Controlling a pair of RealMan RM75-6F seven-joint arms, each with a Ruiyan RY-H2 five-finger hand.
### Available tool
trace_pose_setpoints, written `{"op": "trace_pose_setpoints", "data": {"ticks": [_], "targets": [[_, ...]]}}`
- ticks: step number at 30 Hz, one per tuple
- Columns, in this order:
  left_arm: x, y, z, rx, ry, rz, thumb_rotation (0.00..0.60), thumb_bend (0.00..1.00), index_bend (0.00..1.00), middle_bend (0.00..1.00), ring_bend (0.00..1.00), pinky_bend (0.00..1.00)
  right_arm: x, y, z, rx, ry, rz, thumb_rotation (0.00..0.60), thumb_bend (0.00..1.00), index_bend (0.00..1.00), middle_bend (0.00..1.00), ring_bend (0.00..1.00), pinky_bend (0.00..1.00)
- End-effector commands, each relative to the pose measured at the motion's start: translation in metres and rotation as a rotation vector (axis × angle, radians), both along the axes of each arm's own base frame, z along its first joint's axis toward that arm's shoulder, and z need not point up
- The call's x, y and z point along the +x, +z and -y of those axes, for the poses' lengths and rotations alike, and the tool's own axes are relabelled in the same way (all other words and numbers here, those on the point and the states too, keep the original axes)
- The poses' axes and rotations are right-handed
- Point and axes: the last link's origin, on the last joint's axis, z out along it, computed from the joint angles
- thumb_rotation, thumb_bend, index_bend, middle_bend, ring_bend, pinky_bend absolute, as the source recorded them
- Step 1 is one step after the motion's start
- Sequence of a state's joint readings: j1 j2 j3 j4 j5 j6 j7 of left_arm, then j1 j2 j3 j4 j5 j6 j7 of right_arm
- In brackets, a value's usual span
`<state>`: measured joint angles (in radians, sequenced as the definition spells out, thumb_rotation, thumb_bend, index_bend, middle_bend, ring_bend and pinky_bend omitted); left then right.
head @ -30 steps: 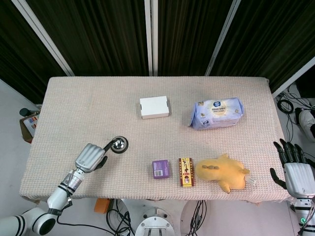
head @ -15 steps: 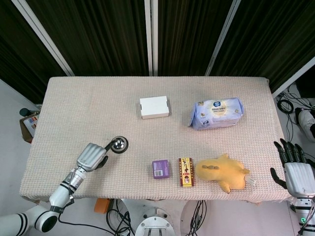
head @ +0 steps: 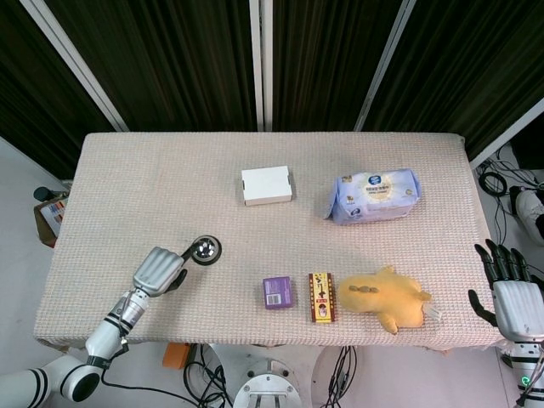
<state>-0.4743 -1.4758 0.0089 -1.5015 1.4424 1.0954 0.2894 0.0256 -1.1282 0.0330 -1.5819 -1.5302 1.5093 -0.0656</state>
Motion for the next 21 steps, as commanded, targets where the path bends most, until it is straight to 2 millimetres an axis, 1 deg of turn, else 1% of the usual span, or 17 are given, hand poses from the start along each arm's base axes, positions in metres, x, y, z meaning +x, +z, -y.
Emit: {"op": "trace_pose_setpoints", "data": {"ticks": [1, 9, 18, 21], "targets": [[0.0, 0.0004, 0.0001, -0.001, -0.001, -0.002, 0.6, 0.53, 0.11, 0.82, 0.78, 0.76, 0.0, -0.0005, -0.0001, 0.002, 0.0, 0.0, 0.6, 0.29, 0.0, 0.0, 0.0, 0.0], [-0.0049, -0.0066, 0.0031, -0.031, 0.01, -0.025, 0.6, 0.53, 0.11, 0.82, 0.78, 0.76, -0.0009, -0.0026, 0.0, 0.008, -0.003, -0.002, 0.6, 0.29, 0.0, 0.0, 0.0, 0.0], [0.0006, 0.0018, -0.002, 0.008, -0.005, 0.002, 0.6, 0.53, 0.11, 0.82, 0.78, 0.76, -0.0013, -0.0025, 0.0007, 0.007, -0.005, -0.001, 0.6, 0.29, 0.0, 0.0, 0.0, 0.0], [0.0001, 0.0015, -0.0019, 0.005, -0.003, 0.0, 0.6, 0.53, 0.11, 0.82, 0.78, 0.76, -0.0021, -0.0041, 0.0007, 0.012, -0.008, 0.0, 0.6, 0.29, 0.0, 0.0, 0.0, 0.0]]}}
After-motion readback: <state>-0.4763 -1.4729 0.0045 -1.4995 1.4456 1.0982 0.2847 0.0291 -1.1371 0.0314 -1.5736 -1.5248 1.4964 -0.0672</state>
